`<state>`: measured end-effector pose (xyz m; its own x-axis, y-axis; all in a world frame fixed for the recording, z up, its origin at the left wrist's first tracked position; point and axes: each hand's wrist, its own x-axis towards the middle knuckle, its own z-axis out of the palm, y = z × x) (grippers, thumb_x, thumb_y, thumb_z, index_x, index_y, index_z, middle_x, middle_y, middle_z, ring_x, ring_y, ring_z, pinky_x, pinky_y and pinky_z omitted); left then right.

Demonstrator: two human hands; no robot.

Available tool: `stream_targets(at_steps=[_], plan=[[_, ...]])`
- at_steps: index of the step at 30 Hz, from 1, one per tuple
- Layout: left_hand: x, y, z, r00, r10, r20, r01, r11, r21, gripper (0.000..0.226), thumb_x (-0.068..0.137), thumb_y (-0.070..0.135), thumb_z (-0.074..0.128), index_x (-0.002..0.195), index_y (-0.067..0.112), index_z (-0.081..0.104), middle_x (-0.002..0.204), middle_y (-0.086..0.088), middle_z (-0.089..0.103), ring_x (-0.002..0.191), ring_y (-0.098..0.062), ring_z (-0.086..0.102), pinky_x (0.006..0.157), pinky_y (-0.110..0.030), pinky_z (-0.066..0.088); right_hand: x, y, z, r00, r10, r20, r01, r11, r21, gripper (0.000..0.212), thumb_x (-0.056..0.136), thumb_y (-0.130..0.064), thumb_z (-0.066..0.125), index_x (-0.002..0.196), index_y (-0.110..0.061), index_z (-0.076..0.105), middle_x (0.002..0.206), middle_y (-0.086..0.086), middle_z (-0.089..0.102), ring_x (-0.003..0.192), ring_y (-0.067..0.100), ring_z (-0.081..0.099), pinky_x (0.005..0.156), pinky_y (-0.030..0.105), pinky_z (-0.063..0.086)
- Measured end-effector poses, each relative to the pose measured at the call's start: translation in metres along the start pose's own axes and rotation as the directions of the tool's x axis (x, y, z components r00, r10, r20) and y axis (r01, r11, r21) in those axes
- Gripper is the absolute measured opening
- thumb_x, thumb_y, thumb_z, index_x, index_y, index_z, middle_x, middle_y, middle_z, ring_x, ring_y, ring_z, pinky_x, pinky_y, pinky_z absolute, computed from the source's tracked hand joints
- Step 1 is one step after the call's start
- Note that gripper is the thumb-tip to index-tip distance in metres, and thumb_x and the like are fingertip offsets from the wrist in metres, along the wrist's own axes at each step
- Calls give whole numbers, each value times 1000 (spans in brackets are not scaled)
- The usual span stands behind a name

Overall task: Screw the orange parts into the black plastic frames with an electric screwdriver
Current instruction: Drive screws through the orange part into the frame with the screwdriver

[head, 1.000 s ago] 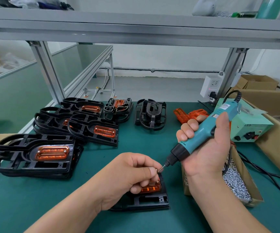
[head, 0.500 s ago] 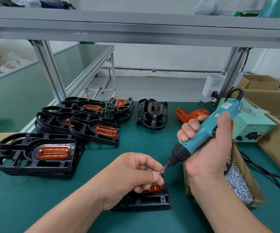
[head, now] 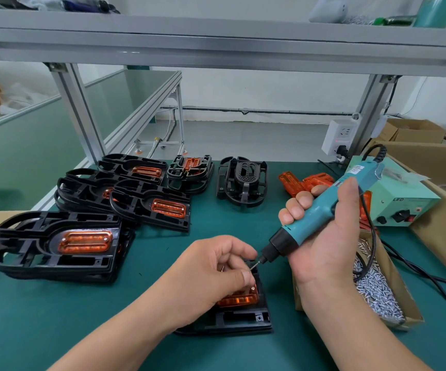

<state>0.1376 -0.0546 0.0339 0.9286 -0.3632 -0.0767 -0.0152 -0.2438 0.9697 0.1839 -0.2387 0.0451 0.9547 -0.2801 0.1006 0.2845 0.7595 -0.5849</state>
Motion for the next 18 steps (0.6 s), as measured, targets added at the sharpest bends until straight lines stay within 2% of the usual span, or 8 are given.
stream_targets(at_steps=[4,7,13,18], plan=[[0,-2,1,999,37,-35,-36,998,52,25,84,22,73,109,28,71,87,4,77,76,-8,62,76,-23,51,2,0,-2,1000,8,-11,-7,1000,18,43,103,-58,57,90,-18,54,74,2,47,61,17,44,56,28,44],[0,0,0,1000,24,-8,-24,999,34,25,86,22,73,110,28,70,90,2,78,76,-10,61,74,-24,51,2,-1,-4,1000,9,10,-9,999,34,43,103,-58,56,90,-16,54,74,2,46,61,17,42,56,27,42],[-2,5,-4,996,-24,82,25,1000,-10,25,98,7,64,120,19,64,98,-2,80,71,-9,57,66,-16,46,1,-4,-5,996,-6,94,2,999,50,43,105,-56,49,91,-16,55,75,1,45,61,16,41,56,27,39],[-2,6,-4,992,-57,109,66,994,-84,25,99,0,61,120,13,63,96,-5,79,68,-12,54,60,-19,43,-1,-7,-3,990,-23,137,17,999,47,43,107,-55,43,93,-16,53,74,1,45,60,15,42,55,27,40]])
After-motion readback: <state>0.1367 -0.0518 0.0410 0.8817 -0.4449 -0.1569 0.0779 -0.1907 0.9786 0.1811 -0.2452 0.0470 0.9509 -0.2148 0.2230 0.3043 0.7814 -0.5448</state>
